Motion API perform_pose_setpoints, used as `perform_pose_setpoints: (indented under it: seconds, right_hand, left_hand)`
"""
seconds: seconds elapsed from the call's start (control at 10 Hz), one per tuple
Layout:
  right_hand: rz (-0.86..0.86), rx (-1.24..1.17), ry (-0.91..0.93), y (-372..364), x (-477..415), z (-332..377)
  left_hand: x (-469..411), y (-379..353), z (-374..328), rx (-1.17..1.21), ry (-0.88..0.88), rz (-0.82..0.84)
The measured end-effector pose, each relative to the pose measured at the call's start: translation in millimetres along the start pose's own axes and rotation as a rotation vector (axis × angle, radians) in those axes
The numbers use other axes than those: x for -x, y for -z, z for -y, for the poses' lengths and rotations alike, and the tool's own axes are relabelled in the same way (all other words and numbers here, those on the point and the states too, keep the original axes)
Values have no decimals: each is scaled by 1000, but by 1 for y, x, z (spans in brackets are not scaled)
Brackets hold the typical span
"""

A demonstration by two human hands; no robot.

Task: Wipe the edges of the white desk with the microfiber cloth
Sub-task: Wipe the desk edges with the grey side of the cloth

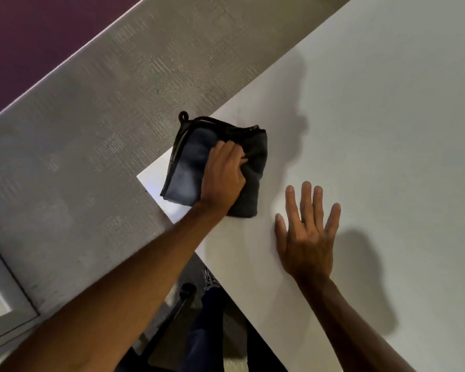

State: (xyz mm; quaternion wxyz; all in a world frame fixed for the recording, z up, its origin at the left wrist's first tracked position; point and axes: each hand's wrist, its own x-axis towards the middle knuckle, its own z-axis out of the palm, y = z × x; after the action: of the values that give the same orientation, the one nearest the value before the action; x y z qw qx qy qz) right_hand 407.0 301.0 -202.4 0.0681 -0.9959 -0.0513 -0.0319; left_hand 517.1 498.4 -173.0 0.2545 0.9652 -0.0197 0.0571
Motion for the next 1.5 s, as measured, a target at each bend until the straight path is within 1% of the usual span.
perform_pose_setpoints:
  seconds: [0.1, 0.2, 0.3, 0.4, 0.5, 0.6, 0.7, 0.9, 1.0, 1.1, 1.2, 1.3, 1.4, 1.5]
  right_hand:
    - [-34, -10, 19, -3, 2, 1]
    - [-75, -21, 39, -4, 3, 0]
    - [-83, 1, 39, -4, 4, 1]
    - [52, -26, -5, -4, 4, 3]
    - [128, -76, -69, 3, 2, 5]
    - [140, -114, -43, 2, 1, 3]
    - [117, -83, -44, -1, 2, 5]
    - [-136, -4, 40, -5, 5, 5]
    - [-177, -12, -56, -3, -2, 26]
    - [-160, -54, -252, 7, -11, 68]
    - [-72, -221, -390, 21, -25, 121]
    - [-62, -480, -487, 38, -46, 169]
    - [-17, -568, -654, 51, -70, 203]
    - [118, -522, -763, 49, -81, 218]
  left_hand:
    - [53, 13, 8, -5, -7, 76]
    - [61, 27, 25, -47, 0, 85]
    - [28, 39, 45, -80, 132, -35]
    - [1, 52, 64, -118, 275, -147]
    - [2, 51, 64, -156, 367, -312]
    - [10, 43, 53, -161, 542, -340]
    - [12, 40, 50, -171, 585, -285]
    - [7, 36, 61, -293, 548, -158]
    - [6, 33, 59, -298, 561, -116]
    - [8, 37, 53, -262, 512, -73]
    - [6, 48, 52, -155, 518, 71]
    - [9, 63, 70, -133, 358, 149]
    - [8, 82, 95, 6, 174, 260]
    - [9, 101, 107, 49, -19, 340]
